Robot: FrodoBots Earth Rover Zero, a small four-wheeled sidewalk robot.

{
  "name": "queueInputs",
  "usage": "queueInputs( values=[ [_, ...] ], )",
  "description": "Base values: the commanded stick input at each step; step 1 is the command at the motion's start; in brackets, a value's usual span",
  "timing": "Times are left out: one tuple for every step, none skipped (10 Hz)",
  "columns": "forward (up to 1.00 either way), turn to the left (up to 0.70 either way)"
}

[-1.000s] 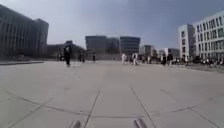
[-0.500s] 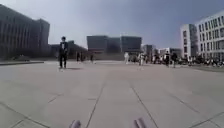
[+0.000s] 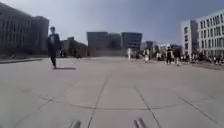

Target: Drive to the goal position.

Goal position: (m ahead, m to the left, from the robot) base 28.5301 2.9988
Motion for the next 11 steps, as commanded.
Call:
queueInputs(
  values=[
    [0.70,0.01],
    [0.70,0.01],
    [0.70,-0.15],
    [0.70,-0.34],
    [0.70,-0.32],
    [0.70,-0.21],
    [0.70,-0.10],
    [0.70,0.01],
    [0.70,0.01],
    [0.70,0.01],
    [0.70,0.01]
  ],
)
